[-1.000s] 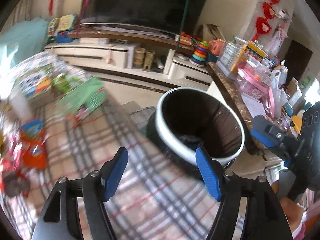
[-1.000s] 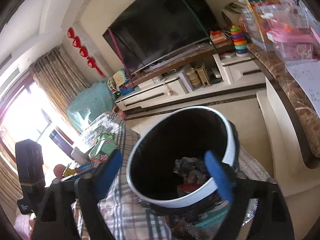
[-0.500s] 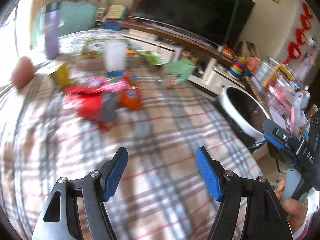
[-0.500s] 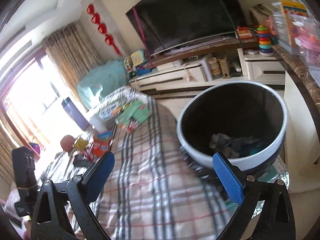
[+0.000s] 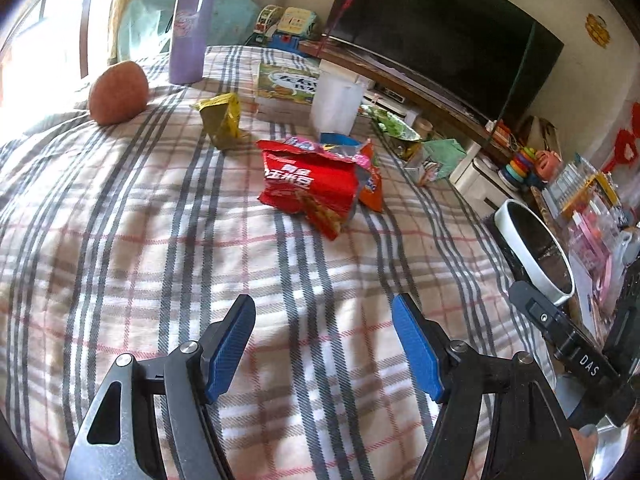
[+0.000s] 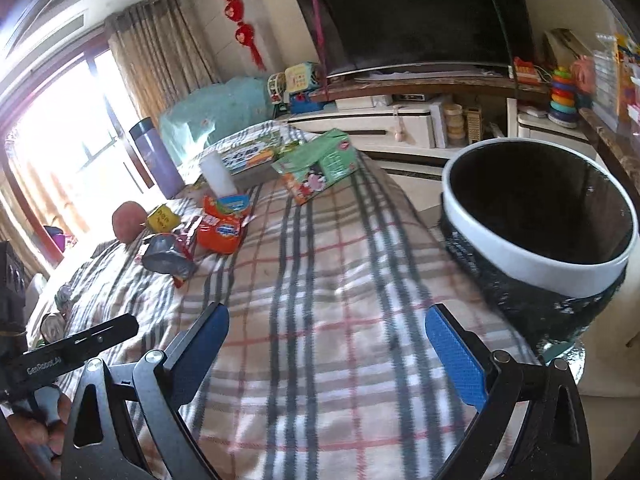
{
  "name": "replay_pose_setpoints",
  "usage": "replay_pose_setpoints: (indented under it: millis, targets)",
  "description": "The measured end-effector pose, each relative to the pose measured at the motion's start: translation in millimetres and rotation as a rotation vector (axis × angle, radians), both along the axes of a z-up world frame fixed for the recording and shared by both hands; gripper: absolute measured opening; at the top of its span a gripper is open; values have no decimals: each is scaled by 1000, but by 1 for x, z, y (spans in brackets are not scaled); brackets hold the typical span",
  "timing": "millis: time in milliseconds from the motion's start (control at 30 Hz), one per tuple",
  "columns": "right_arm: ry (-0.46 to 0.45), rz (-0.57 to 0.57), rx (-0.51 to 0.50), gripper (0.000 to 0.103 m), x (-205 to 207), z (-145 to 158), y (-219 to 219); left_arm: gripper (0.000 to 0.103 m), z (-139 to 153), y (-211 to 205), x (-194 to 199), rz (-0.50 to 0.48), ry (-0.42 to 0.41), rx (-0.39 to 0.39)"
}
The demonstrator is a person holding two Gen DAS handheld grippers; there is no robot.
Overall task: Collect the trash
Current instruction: 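Move both open tools back over the trash on the bed, then grasp the red snack bag with the left tool while the right tool grasps the green milk carton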
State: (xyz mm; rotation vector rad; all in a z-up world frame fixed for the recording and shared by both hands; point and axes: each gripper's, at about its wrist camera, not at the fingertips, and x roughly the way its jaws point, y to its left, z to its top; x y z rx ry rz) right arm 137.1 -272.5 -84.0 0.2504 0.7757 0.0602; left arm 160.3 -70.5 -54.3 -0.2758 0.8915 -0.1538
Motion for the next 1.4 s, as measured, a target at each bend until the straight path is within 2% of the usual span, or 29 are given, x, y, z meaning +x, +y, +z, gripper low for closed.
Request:
replay_pose_setpoints:
  millis: [133,267,567,1033,1100,1167,1200,1267,1300,1400]
  targets:
    - [40,-50,-41,100,10,0,6,70,-3,2,14,28,19,-23]
    - [69,-73,-15,100,26,-3,7,70,-3,5,28,50,14,-38]
    - [58,-64,-36,99,66,-5,22,70,-11,9,68,55,-1,-46]
    - [68,-103,14,99,154,-13,25,68,-29,16,111,81,-6,-17]
    - [76,-108,16,99,163,-16,25,61,-34,18,115,81,-2,-22]
    - [84,-124,26,99,171,-19,23,47,-37,20,117,72,6,-30]
    - [84,-138,44,99,175,-20,20,47,-39,20,118,70,10,-36]
    - [84,-158,67,98,181,-20,13,33,-39,20,117,63,8,-39]
    - [78,-165,72,97,182,-19,11,32,-40,19,117,59,7,-35]
    - [73,-170,74,76,186,-19,8,23,-40,17,117,45,1,-29]
